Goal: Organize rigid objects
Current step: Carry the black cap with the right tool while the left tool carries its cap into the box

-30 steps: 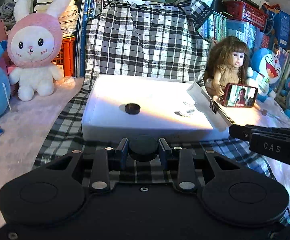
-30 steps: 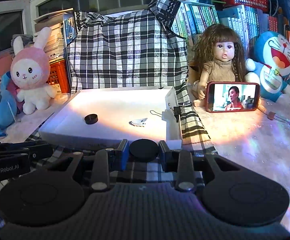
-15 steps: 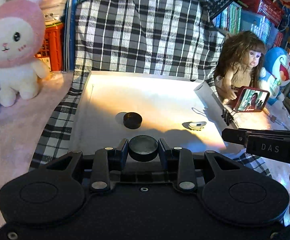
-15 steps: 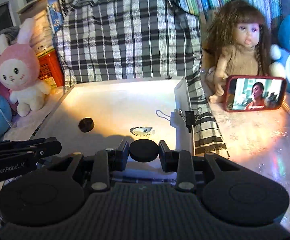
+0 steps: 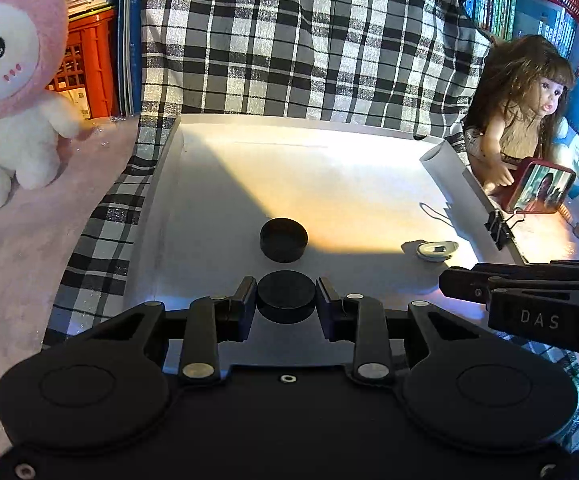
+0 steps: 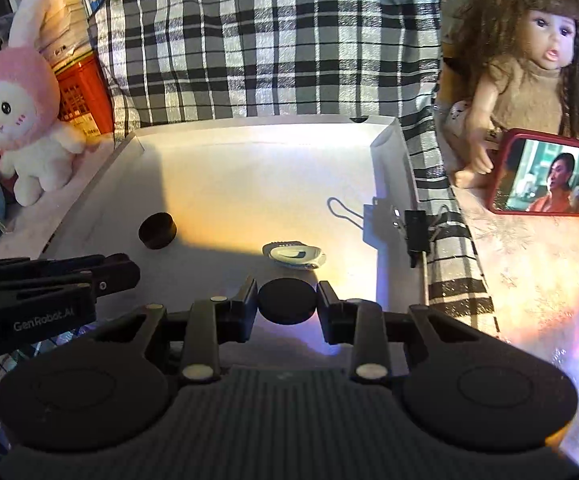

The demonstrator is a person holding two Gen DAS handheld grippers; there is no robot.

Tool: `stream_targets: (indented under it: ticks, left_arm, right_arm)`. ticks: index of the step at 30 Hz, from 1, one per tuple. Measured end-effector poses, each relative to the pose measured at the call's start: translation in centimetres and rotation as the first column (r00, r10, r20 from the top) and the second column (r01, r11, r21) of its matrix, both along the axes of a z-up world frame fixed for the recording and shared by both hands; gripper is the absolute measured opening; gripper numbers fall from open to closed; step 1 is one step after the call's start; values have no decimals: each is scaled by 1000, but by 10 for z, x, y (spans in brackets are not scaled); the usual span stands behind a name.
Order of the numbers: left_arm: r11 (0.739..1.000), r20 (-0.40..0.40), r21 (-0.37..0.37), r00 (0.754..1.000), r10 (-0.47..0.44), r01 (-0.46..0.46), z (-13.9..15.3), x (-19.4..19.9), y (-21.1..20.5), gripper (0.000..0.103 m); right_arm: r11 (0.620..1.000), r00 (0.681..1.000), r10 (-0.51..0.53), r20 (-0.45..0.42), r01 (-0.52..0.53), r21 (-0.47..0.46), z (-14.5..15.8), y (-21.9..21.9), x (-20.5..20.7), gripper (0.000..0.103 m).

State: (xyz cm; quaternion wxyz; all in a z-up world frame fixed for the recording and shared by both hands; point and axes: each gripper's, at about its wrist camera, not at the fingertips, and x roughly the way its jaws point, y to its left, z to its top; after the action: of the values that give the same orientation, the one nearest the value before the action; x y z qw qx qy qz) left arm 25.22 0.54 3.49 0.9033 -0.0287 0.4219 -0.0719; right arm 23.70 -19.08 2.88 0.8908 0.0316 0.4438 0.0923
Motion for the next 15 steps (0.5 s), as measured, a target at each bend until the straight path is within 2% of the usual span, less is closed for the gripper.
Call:
stream_targets:
  ticks: [15]
  left_arm:
    - [999,17,45,1000,1,-2,-13,12,-4,31]
  right_arm:
    - [999,1000,-12,4,12,-34,-13,7,9,37]
